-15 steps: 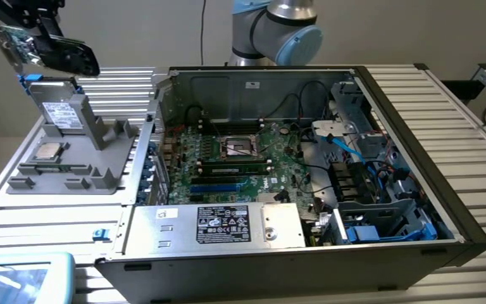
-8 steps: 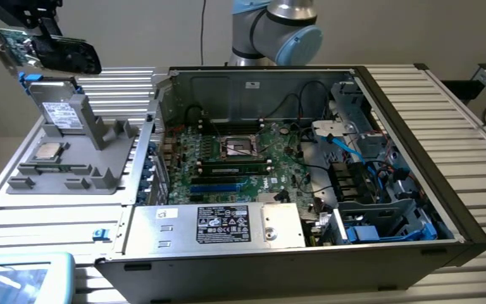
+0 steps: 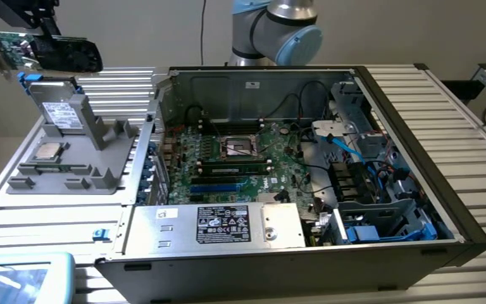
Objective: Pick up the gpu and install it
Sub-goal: 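Pick up the gpu and move the gpu toward the slot, then insert the gpu into the slot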
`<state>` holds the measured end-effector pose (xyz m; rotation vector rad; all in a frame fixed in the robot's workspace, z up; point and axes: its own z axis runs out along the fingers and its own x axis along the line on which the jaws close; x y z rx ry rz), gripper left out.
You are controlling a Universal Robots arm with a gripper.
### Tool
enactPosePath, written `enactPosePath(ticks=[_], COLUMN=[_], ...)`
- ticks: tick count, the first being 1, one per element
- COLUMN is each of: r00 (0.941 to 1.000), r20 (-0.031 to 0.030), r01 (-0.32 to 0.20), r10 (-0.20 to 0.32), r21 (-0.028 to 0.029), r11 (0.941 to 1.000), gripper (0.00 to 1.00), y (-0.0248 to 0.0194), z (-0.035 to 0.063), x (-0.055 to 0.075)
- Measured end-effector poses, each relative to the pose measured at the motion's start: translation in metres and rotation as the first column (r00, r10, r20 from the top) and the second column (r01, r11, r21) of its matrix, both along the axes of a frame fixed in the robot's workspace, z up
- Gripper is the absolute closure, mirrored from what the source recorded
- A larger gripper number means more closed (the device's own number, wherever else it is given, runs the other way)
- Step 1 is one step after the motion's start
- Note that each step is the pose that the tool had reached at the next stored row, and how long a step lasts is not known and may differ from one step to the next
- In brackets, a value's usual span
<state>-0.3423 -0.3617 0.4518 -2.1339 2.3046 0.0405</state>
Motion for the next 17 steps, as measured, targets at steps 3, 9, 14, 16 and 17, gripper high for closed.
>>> enactPosePath(ticks=[3, 9, 14, 16, 17], r00=[1.0000, 1.0000, 1.0000, 1.0000, 1.0000], r20=[-0.0001, 0.0000, -0.0001, -0.0001, 0.0000], r01=[0.000, 0.000, 0.000, 0.000, 0.000], r10=[0.000, 0.000, 0.000, 0.000, 0.000], r21=[0.0000, 0.0000, 0.0000, -0.0001, 0.0000], r11=[1.0000, 1.0000, 1.0000, 1.0000, 1.0000], gripper=[0.73, 0.73, 0.73, 0.73, 0.73], y=[0.0000, 0.0000, -0.0002, -0.0016, -0.0031], z=[0.0000, 0.0000, 0.0000, 0.0001, 0.0000], x=[0.0000, 0.0000, 0.0007, 0.0040, 0.0066])
